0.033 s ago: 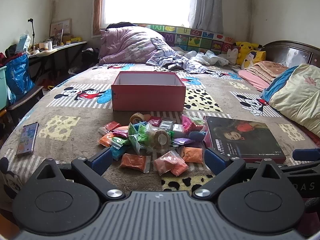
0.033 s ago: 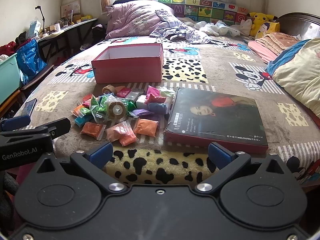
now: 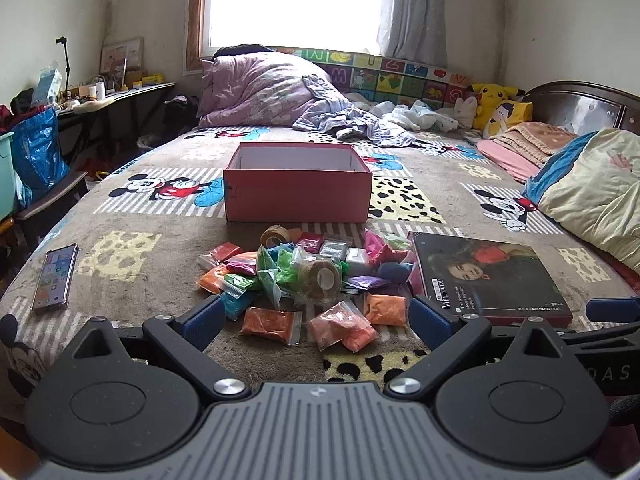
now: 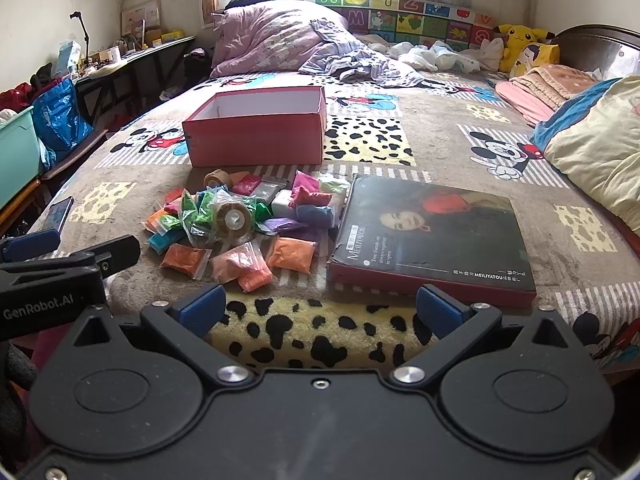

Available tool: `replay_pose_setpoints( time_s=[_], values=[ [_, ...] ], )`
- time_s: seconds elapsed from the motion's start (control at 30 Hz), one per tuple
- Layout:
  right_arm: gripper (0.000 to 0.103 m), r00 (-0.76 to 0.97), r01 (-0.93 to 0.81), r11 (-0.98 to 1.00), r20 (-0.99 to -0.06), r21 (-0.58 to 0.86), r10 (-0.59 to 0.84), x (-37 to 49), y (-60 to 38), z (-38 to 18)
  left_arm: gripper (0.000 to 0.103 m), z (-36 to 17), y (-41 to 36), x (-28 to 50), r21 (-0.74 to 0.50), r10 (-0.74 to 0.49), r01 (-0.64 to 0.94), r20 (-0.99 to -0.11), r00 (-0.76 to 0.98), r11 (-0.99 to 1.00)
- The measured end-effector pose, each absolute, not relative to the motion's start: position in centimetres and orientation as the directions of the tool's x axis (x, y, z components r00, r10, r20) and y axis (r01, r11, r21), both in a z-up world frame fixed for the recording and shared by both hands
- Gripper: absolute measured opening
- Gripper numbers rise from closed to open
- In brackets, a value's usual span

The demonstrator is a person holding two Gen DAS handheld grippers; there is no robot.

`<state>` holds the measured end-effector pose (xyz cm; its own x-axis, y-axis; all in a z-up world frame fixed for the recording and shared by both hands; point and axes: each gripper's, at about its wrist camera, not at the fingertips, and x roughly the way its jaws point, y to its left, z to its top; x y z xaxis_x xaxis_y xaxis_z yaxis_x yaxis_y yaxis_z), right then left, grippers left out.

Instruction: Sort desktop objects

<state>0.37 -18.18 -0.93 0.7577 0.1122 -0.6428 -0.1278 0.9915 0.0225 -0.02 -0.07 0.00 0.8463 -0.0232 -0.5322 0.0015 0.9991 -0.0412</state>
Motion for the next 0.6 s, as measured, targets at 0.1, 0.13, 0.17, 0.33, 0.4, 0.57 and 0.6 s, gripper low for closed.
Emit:
replay_pose_setpoints(
  time_s=[0.1, 0.13, 0.17, 0.33, 0.4, 0.57, 0.6],
  values=[
    [0.102, 0.756, -0.126, 0.992, -0.645, 0.028, 0.114, 0.34, -18.23, -0.85, 0.099, 0.02, -0.36, -0.10, -0.031, -0.023, 0.007, -0.534, 0.845, 0.999],
    [0.102, 0.755, -0.126, 0.992, -0.646, 0.030, 0.115, 0.33, -18.25, -0.82, 0.099, -0.04, -0.38, -0.12, -0.031, -0.025, 0.009, -0.534, 0.845, 0.999],
    [0.102, 0.754, -0.125, 0.992, -0.647, 0.032, 0.116, 0.32, -18.27, -0.79, 0.099, -0.23, -0.15, -0.11, -0.035, -0.028, 0.011, -0.535, 0.844, 0.999],
    [0.102, 0.751, -0.124, 0.992, -0.650, 0.037, 0.119, 0.52, -18.44, -1.04, 0.099, -0.28, -0.26, 0.08, -0.041, -0.037, 0.017, -0.536, 0.843, 0.999],
    [0.102, 0.752, -0.123, 0.992, -0.649, 0.037, 0.117, 0.28, -18.49, -1.26, 0.099, -0.21, -0.23, -0.21, -0.047, -0.041, 0.018, -0.530, 0.847, 0.999],
    [0.102, 0.753, -0.119, 0.992, -0.648, 0.033, 0.112, 0.35, -18.49, -1.38, 0.099, -0.36, -0.33, -0.15, -0.048, -0.045, 0.023, -0.531, 0.846, 0.999],
    [0.102, 0.753, -0.119, 0.992, -0.648, 0.031, 0.111, 0.36, -18.49, -1.41, 0.099, -0.40, -0.35, -0.12, -0.047, -0.046, 0.025, -0.532, 0.845, 0.999]
  ],
)
